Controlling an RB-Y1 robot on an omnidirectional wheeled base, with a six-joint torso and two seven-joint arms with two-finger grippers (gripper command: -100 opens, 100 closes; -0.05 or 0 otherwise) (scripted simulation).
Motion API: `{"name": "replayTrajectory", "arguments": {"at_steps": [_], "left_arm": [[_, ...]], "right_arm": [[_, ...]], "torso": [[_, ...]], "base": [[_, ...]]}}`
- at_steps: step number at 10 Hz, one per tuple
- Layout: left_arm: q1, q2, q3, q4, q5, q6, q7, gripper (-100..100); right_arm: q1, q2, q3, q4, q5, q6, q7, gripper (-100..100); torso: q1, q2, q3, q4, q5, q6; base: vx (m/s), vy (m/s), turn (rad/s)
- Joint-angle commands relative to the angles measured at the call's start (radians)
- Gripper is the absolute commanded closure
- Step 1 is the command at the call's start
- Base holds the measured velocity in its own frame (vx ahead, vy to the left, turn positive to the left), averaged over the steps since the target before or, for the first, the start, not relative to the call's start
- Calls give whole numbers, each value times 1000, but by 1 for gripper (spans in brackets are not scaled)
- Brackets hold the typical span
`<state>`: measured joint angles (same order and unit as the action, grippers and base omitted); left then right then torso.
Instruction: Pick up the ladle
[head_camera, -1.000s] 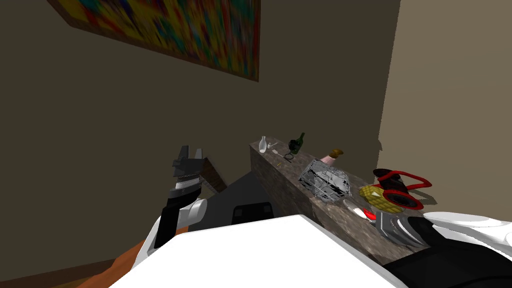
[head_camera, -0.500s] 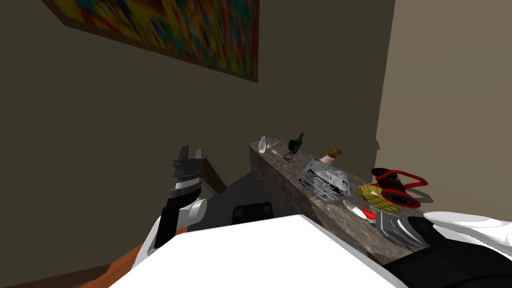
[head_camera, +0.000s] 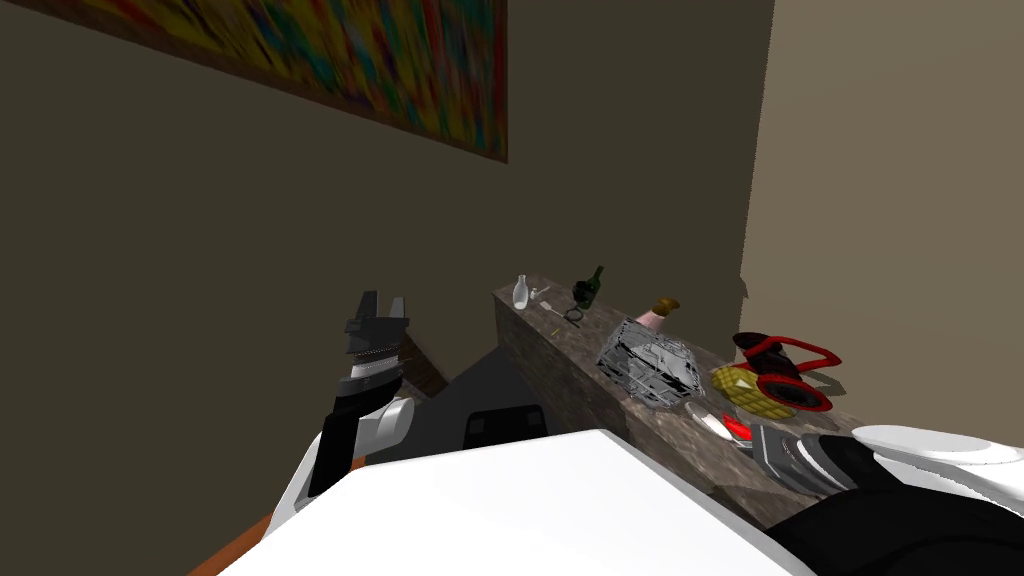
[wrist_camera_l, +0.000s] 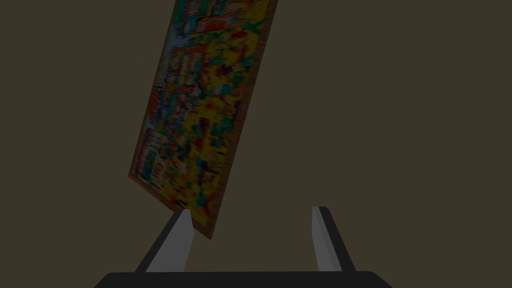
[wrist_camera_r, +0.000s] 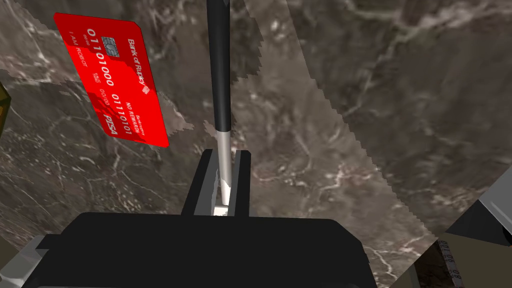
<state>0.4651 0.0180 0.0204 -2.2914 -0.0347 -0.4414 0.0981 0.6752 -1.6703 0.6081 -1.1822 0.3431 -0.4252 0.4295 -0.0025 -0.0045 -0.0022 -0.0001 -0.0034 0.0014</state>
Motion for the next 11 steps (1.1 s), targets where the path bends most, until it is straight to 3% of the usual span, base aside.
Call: {"name": "replayTrajectory", "arguments": {"at_steps": [1, 2, 3, 5, 6, 7, 8, 10, 11], "left_arm": [[0, 0, 0, 0, 0, 0, 0, 0], [0, 0, 0, 0, 0, 0, 0, 0], [0, 0, 0, 0, 0, 0, 0, 0], [0, 0, 0, 0, 0, 0, 0, 0], [0, 0, 0, 0, 0, 0, 0, 0], [0, 0, 0, 0, 0, 0, 0, 0], [0, 0, 0, 0, 0, 0, 0, 0], [0, 0, 0, 0, 0, 0, 0, 0], [0, 0, 0, 0, 0, 0, 0, 0]], "right_arm": [[24, 22, -50, 17, 50, -28, -17, 100], [24, 22, -81, 17, 73, -28, -17, 100], [61, 38, -110, 26, 105, -50, -22, 100], [61, 38, -149, 26, 123, -50, -22, 100], [97, 54, -191, 34, 165, -72, -28, 100], [97, 54, -216, 34, 173, -72, -28, 100], [133, 70, -247, 43, 213, -94, -33, 100], [133, 70, -283, 43, 222, -94, -33, 100], [170, 86, -327, 51, 266, -116, -38, 100]], "torso": [[0, 0, 0, 0, 0, 0], [1, 0, 0, 0, 0, 1], [0, 0, 0, 0, -1, 0], [-1, 0, 0, 0, -1, 0], [-1, 2, 1, 0, -1, -1], [-1, 1, 1, 0, -1, 1], [-1, 1, 1, 0, -1, 0], [0, 1, 1, 0, -1, 0], [0, 1, 1, 0, -1, -1]], "base": [[74, 25, -113], [59, 14, -80], [75, 2, -95], [39, 10, -46], [52, 5, -80], [58, 8, -107], [62, 17, -143], [42, 15, -28], [57, 9, -88]]}}
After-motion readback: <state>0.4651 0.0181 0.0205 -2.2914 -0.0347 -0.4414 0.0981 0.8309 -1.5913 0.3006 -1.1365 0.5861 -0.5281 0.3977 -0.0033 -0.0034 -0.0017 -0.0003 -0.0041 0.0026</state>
